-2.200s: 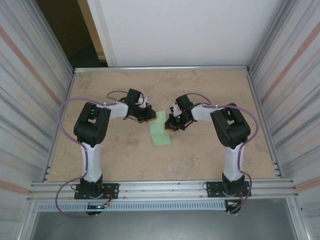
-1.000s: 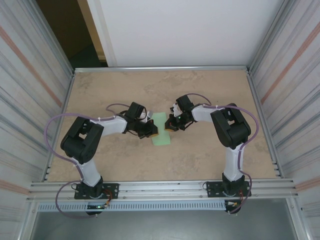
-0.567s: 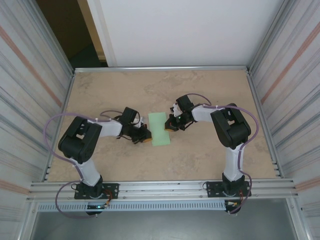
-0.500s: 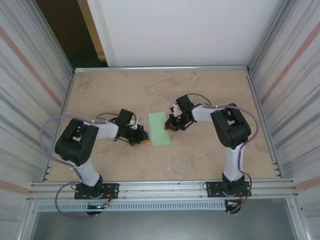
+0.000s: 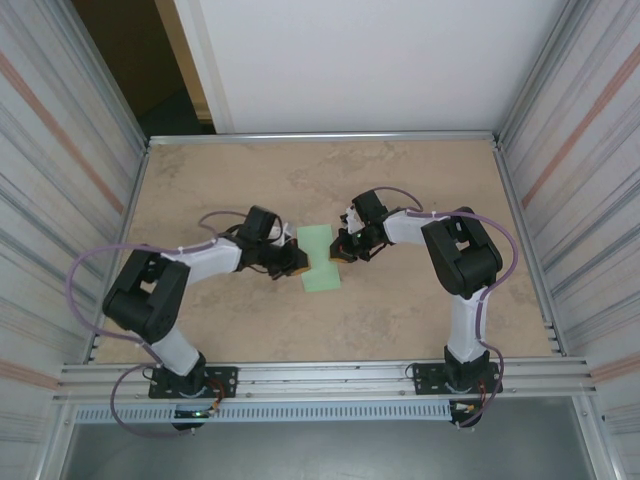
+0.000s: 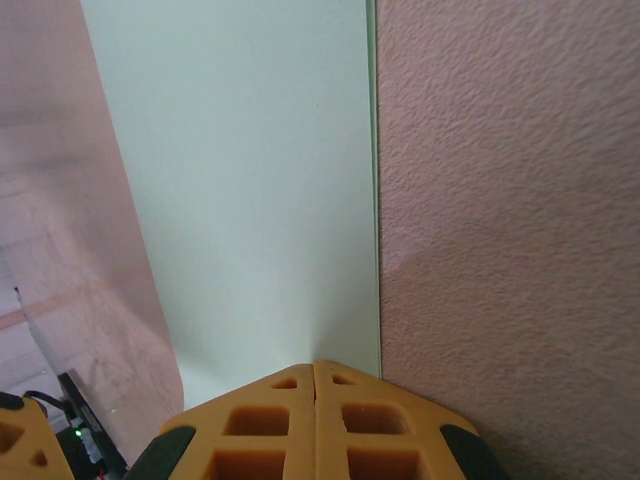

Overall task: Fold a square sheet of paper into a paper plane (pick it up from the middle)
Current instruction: First fold the square sheet of paper in half at the center of the table.

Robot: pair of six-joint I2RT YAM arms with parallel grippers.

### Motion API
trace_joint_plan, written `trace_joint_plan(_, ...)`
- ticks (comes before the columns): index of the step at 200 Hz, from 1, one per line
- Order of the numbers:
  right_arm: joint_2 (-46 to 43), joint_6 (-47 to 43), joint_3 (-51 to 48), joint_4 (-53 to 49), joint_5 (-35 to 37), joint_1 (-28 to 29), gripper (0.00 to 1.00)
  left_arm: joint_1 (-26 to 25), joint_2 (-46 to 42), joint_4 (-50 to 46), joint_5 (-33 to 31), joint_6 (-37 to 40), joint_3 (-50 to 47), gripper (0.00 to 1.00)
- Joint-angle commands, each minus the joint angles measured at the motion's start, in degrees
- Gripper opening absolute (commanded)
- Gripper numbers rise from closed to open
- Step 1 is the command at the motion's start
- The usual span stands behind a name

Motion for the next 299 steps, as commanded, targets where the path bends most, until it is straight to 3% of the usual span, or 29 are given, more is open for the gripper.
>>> trace_joint_plan(1, 8.8, 1.2, -6.7, -13.3, 19.8, 0.0, 0.0, -1.7, 4.9, -0.7, -0.5, -0.9, 3.3, 0.02)
trace_joint_plan(65, 9.1, 1.4, -6.9, -13.5, 20.2, -0.2, 0.0, -2.5, 7.7, -5.1, -0.8, 2.0, 0.9, 0.02)
trace_joint_plan(108, 9.2, 1.6, -7.1, -13.3, 20.4, -0.6, 0.0, -2.4, 0.4, -8.9, -0.8, 5.6, -9.4, 0.02)
trace_joint_plan(142, 8.9, 1.9, -7.4, -12.7, 19.8, -0.6, 0.0, 1.0, -6.8, -11.1, -0.8, 6.3, -16.5, 0.02)
trace_joint_plan(179, 5.7, 3.5, -7.2, -11.1, 16.1, 0.4, 0.0, 1.5, -11.9, -9.6, -1.5, 4.5, -10.4, 0.04)
trace_joint_plan(233, -6.9, 12.1, -2.8, -5.1, 11.2, 1.8, 0.0, 0.9, -7.4, 0.0, -5.7, 0.9, -3.2, 0.08)
trace_joint_plan(254, -12.2, 14.3, -3.0, -3.0, 12.4, 1.6, 0.09, 1.0, -3.5, 2.8, -5.9, 0.4, -0.1, 0.12)
trace_joint_plan(299, -20.2, 16.6, -9.1, 0.0, 15.0, 1.4, 0.44, 0.9, 5.6, 6.3, -1.9, 1.2, 6.5, 0.15)
